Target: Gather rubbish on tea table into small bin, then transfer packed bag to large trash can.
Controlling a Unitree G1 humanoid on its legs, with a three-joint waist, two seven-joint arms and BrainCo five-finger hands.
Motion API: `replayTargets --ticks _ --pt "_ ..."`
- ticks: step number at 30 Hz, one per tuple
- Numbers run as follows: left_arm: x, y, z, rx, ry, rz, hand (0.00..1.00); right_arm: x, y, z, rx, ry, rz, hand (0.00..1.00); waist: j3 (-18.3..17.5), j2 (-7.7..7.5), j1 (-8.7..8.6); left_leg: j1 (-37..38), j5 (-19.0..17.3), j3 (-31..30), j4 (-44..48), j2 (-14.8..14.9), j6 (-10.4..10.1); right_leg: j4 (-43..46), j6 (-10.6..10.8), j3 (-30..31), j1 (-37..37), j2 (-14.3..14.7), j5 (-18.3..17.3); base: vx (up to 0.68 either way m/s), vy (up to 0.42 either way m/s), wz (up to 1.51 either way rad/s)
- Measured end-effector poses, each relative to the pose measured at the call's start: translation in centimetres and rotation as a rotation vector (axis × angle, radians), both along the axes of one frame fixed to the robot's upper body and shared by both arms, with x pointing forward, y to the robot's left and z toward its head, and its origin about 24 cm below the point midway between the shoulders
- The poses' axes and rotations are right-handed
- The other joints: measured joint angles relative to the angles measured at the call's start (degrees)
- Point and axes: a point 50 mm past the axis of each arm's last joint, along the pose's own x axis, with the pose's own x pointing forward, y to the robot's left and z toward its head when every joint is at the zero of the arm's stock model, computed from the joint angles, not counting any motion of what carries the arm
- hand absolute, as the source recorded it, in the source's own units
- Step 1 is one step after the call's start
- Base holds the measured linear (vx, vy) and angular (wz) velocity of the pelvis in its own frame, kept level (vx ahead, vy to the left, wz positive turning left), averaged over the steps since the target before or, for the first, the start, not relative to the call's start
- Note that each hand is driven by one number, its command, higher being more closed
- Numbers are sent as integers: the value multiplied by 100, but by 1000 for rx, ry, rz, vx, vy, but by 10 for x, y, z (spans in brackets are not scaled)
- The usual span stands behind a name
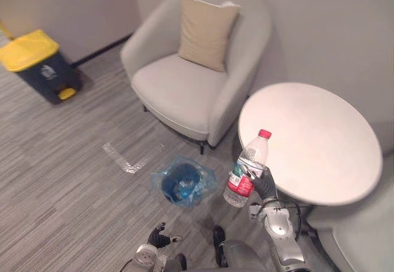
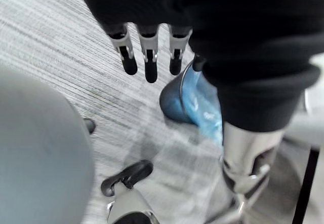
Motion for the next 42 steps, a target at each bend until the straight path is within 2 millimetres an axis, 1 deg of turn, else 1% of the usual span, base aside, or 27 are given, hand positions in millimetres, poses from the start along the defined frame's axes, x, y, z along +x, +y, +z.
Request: replayTargets --ticks 2,3,4,7,8,9,10,11,12,13,14,15,17,19,21,23,24,26,27,28,30,31,33,34,37,40,42 --pt "-1 0 0 -6 4 24 0 3 -2 2 2 -12 -10 100 6 38 -1 -17 113 67 -36 34 -183 -130 -6 -72 102 -7 -2 237 -62 30" --pt "-1 2 -1 -4 6 34 0 3 -3 4 6 -17 -18 100 16 29 2 -32 163 84 -9 61 -266 -201 -8 -141 197 -13 -2 235 -61 72" --pt "-1 3 -1 -3 6 34 0 1 -7 3 9 -13 -35 100 71 -32 -16 -42 186 319 344 97 -307 -339 -81 -263 559 -67 -50 178 -13 75" --pt "3 3 2 -4 -14 33 0 1 -8 2 10 -12 -43 100 129 -106 -15 -187 217 789 1016 161 -301 -464 -77 -282 871 -105 -57 87 34 49" --pt "7 2 4 -5 -33 32 0 1 -9 3 8 -17 -42 100 142 -159 20 -394 232 1002 1490 189 -311 -611 -68 -291 998 -169 -63 56 106 35" --pt "10 3 6 -4 -47 30 0 3 -7 5 13 -27 -40 100 204 -235 78 -683 127 1169 1954 199 -262 -800 -39 -235 1131 -304 -82 22 109 21" --pt "11 3 6 -4 -52 29 0 4 -6 6 15 -30 -39 100 206 -243 84 -734 8 1233 1956 231 -142 -835 -11 -196 1137 -327 -102 7 119 9" --pt "13 2 7 -7 -61 25 0 7 -6 8 14 -40 -36 100 232 -195 90 -811 -192 1298 1638 400 -83 -857 36 -172 1118 -350 -127 -4 175 6" --pt "12 0 7 -10 -54 21 0 6 -8 8 6 -39 -39 100 266 -117 81 -777 58 1283 952 583 -130 -847 114 -185 1112 -340 -121 -2 192 3" --pt "11 -1 6 -11 -51 19 0 6 -9 8 3 -39 -41 100 247 -19 81 -705 353 1263 680 645 -172 -827 174 -181 1110 -304 -141 -4 245 -6" --pt "11 -2 6 -9 -49 10 0 6 -10 7 -4 -33 -51 100 256 35 92 -558 310 1085 386 606 -361 -751 288 -88 1054 -299 -177 -15 218 -9" --pt "12 4 7 11 -55 -6 0 6 -7 7 6 -35 -51 100 300 -64 101 -520 378 1153 214 439 -266 -661 384 -14 960 -454 -201 -30 204 -9" --pt "12 6 7 23 -55 -25 0 7 -4 7 -2 -34 -32 100 317 -100 113 -540 399 1238 177 309 -227 -574 483 31 858 -589 -215 -43 160 -10" --pt "11 10 7 34 -51 -29 0 11 1 10 -7 -48 -9 100 334 -76 119 -581 440 1338 105 202 -160 -431 559 149 660 -685 -246 -54 116 -21" --pt "17 14 9 48 -67 -34 0 21 7 20 -30 -91 22 100 420 -61 109 -838 471 1443 159 151 -102 -194 582 258 256 -741 -257 -69 51 -21" --pt "36 13 17 52 -122 -43 0 41 16 38 -78 -164 88 100 742 -28 115 -1343 454 1487 508 179 -73 160 582 361 -298 -739 -256 -136 7 -16" --pt "40 13 19 51 -135 -44 0 45 19 40 -83 -172 102 100 799 -26 117 -1416 449 1494 575 192 -64 229 581 372 -384 -736 -257 -148 -19 -14" --pt "64 6 34 32 -235 -36 0 66 28 55 -104 -226 133 100 981 -26 177 -2168 349 1603 1159 350 25 762 574 453 -1175 -665 -261 -166 -32 -19" --pt "69 4 37 24 -252 -29 0 69 29 59 -107 -238 137 100 1012 -25 188 -2280 319 1611 1244 376 26 832 568 463 -1296 -657 -264 -178 -24 -17" --pt "79 2 43 14 -292 -17 0 75 32 66 -118 -264 149 100 1109 -34 205 -2500 288 1622 1425 420 34 980 551 474 -1508 -644 -277 -153 -22 -10" --pt "106 -3 63 -12 -395 10 0 87 36 85 -140 -325 167 100 1305 -28 247 -3139 154 1608 1938 578 47 1397 496 471 -2107 -573 -327 -245 -46 -9" --pt "110 -3 67 -15 -414 19 0 89 37 88 -140 -336 168 100 1332 -35 249 -3240 151 1604 2004 596 49 1460 495 470 -2211 -568 -328 -250 -63 -3" --pt "131 -3 88 -44 -518 67 0 98 39 103 -154 -379 173 100 1392 -36 252 -3830 126 1588 2264 666 60 1677 467 427 -2775 -563 -326 -203 -66 7" --pt "134 -3 91 -48 -532 75 0 99 39 105 -155 -384 174 100 1394 -38 254 -3911 130 1584 2285 670 66 1703 460 421 -2860 -566 -312 -146 -61 9" --pt "152 -4 111 -78 -617 128 0 112 37 120 -180 -410 156 100 1467 -45 283 -4393 239 1583 2379 786 107 1737 405 282 -3262 -568 -194 -100 -65 16" --pt "167 -6 132 -113 -700 162 0 128 39 145 -174 -467 143 100 1511 -44 324 -4944 354 1531 2476 861 106 1840 346 149 -3724 -575 -133 -62 -39 18" --pt "178 -9 144 -123 -739 157 0 140 38 161 -192 -494 133 100 1637 -60 429 -5132 464 1470 2503 871 121 1920 321 88 -3893 -579 -109 -19 -19 12"
